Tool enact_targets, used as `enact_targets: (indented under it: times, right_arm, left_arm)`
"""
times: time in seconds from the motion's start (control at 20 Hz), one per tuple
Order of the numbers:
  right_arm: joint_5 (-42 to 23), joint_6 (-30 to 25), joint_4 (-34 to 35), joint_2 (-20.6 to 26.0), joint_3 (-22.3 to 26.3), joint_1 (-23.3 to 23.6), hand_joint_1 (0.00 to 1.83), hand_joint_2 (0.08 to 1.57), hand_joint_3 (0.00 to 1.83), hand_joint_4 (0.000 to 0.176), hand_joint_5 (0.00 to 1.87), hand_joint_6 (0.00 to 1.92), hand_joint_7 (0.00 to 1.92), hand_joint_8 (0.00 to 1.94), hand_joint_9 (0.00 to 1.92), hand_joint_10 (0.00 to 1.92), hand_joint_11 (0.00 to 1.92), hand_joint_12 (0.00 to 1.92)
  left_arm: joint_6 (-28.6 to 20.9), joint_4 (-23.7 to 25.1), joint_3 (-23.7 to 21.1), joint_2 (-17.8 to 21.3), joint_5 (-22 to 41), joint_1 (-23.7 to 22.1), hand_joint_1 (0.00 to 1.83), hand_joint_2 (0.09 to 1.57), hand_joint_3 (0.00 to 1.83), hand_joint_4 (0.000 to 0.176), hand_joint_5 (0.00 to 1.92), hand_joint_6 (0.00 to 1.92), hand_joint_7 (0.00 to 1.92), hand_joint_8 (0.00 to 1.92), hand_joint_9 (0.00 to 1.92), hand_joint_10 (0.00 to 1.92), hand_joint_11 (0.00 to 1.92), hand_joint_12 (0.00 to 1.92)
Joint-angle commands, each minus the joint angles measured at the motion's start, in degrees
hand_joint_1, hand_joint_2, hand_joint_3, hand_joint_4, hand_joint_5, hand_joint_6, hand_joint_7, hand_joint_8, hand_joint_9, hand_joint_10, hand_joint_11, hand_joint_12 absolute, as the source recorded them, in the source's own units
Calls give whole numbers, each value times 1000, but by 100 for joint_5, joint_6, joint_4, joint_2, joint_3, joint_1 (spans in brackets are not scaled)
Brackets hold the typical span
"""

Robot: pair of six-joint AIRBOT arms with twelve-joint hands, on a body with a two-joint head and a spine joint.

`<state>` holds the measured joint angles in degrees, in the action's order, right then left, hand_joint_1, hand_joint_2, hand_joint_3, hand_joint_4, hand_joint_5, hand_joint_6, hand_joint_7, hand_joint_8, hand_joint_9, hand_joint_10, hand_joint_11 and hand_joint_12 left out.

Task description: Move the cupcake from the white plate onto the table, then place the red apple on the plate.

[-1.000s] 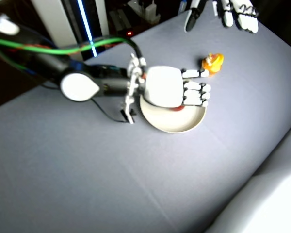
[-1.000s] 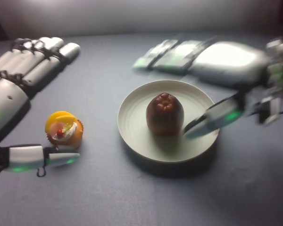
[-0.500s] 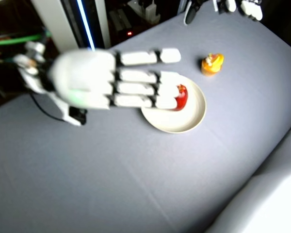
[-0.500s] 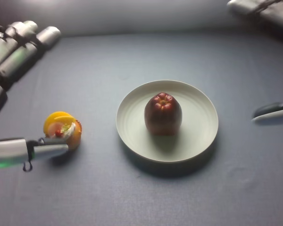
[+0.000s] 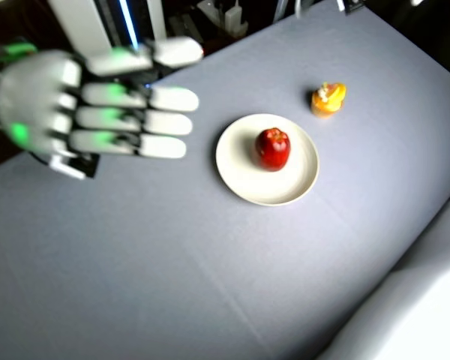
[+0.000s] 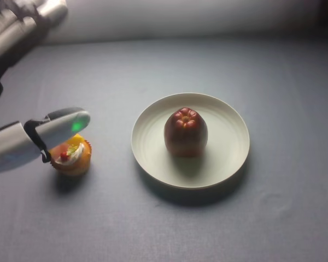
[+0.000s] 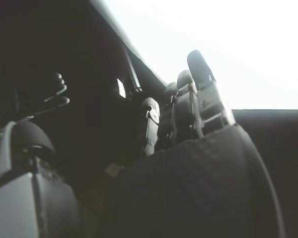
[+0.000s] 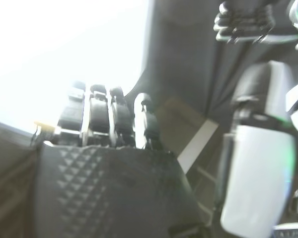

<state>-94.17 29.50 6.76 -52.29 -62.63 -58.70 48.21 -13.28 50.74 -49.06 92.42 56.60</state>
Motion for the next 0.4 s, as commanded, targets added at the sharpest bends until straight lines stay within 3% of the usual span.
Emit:
enact_targets:
  times: [0.0, 0.05, 0.1, 0.15, 0.2, 0.25, 0.3, 0.35]
  right_arm:
    - [-687, 44, -279, 48, 102, 162, 671, 1111, 1, 0, 596, 33, 476, 16, 490, 20, 82, 991]
    - [-687, 187, -472, 142, 173, 404, 679, 1382, 25, 0, 311, 6, 283, 2, 323, 4, 16, 651]
    - [-689, 400, -624, 180, 217, 504, 619, 1378, 7, 0, 364, 28, 376, 20, 406, 39, 2, 989]
    - [-692, 371, -628, 288, 296, 692, 816, 1337, 0, 52, 552, 1238, 506, 38, 440, 44, 81, 1320]
    - [-692, 312, -578, 491, 425, 872, 681, 1406, 14, 151, 451, 1670, 807, 156, 806, 223, 321, 1437]
    - [-692, 297, -481, 522, 455, 867, 725, 1376, 2, 171, 507, 1658, 805, 606, 741, 863, 351, 1662]
    - [-692, 198, -358, 444, 465, 866, 387, 1338, 0, 19, 415, 1638, 759, 1296, 777, 1553, 626, 1869]
    - [-693, 128, -218, 389, 501, 865, 371, 1315, 0, 0, 490, 1638, 689, 1622, 807, 1754, 743, 1911]
  left_arm:
    - [6, 160, -41, 93, 673, -127, 442, 1239, 5, 0, 386, 16, 444, 32, 543, 57, 48, 1406]
    - [112, 248, -44, 137, 674, -262, 460, 1229, 0, 0, 429, 12, 405, 8, 476, 22, 70, 1340]
    - [84, 333, -37, 209, 675, -382, 540, 1250, 3, 0, 669, 75, 503, 22, 529, 40, 74, 1400]
    - [77, 397, -57, 339, 676, -493, 469, 1363, 0, 0, 817, 421, 869, 125, 734, 106, 249, 1375]
    - [74, 420, -98, 403, 676, -655, 521, 1354, 0, 0, 898, 664, 1031, 142, 877, 233, 352, 1463]
    - [-16, 391, -108, 409, 676, -648, 420, 1377, 6, 0, 947, 809, 1085, 535, 908, 879, 567, 1622]
    - [-292, 313, -99, 409, 676, -633, 332, 1438, 8, 0, 799, 1166, 986, 1071, 878, 1308, 590, 1752]
    - [-478, 222, -86, 402, 676, -631, 385, 1388, 0, 0, 763, 1334, 908, 1442, 773, 1637, 561, 1887]
